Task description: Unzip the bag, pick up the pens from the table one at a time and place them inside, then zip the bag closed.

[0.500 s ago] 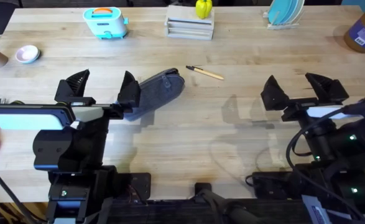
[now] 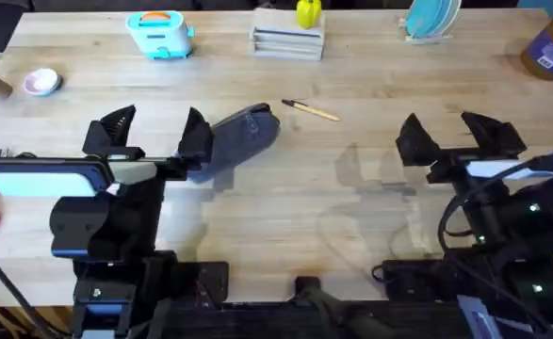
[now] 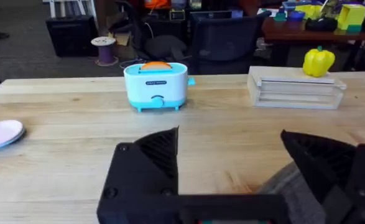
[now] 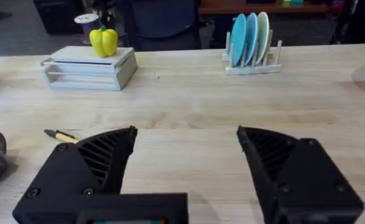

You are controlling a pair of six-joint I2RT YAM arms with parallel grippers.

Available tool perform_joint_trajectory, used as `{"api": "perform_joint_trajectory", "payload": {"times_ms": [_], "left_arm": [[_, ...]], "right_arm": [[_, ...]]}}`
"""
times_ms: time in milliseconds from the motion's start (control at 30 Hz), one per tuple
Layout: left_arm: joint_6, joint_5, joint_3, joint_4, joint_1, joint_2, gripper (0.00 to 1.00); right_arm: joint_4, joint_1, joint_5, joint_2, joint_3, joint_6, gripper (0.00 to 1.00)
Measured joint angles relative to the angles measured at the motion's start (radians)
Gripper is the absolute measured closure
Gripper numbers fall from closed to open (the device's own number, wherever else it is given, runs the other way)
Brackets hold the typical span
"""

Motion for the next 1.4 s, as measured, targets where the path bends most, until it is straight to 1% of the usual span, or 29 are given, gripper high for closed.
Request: {"api": "perform_joint_trajectory", "payload": {"times_ms": [267, 333, 400, 467, 533, 600, 700, 867, 1000, 1100, 1233, 1333, 1400], "left_arm": [[0.001, 0.0, 0.0, 0.0, 0.0, 0.0, 0.007], [0.001, 0.0, 0.003, -0.009, 0.0, 0.0, 0.007], [0.001, 0.0, 0.026, -0.067, 0.0, 0.0, 0.007], [0.002, -0.001, 0.08, -0.156, 0.0, 0.001, 0.007], [0.008, -0.002, 0.152, -0.24, 0.0, 0.012, 0.008], [0.021, -0.004, 0.248, -0.341, 0.0, 0.038, 0.009], [0.057, -0.005, 0.411, -0.491, 0.0, 0.11, 0.009], [0.122, -0.006, 0.673, -0.689, 0.0, 0.29, 0.008], [0.142, -0.007, 0.87, -0.813, 0.0, 0.454, 0.007], [0.15, -0.007, 1.004, -0.905, 0.0, 0.567, 0.008], [0.153, -0.008, 1.153, -1.03, 0.0, 0.705, 0.007], [0.154, -0.008, 1.226, -1.109, 0.0, 0.796, 0.007], [0.155, -0.008, 1.26, -1.151, 0.0, 0.851, 0.007]], "right_arm": [[-0.004, 0.0, 0.011, 0.0, 0.004, 0.0, 0.005], [-0.03, 0.0, 0.0, 0.0, 0.018, -0.007, 0.005], [-0.082, 0.0, -0.023, 0.004, 0.044, -0.026, 0.005], [-0.151, 0.0, -0.045, 0.023, 0.089, -0.046, 0.006], [-0.208, 0.0, -0.06, 0.057, 0.151, -0.059, 0.006], [-0.266, 0.0, -0.068, 0.099, 0.227, -0.068, 0.006], [-0.352, 0.0, -0.089, 0.196, 0.37, -0.073, 0.006], [-0.512, 0.0, -0.121, 0.406, 0.628, -0.079, 0.006], [-0.634, 0.0, -0.133, 0.585, 0.824, -0.08, 0.006], [-0.721, 0.0, -0.135, 0.697, 0.939, -0.08, 0.006], [-0.821, 0.0, -0.137, 0.82, 1.07, -0.084, 0.006], [-0.87, 0.0, -0.138, 0.882, 1.135, -0.085, 0.006], [-0.877, 0.0, -0.138, 0.91, 1.159, -0.087, 0.006]]}}
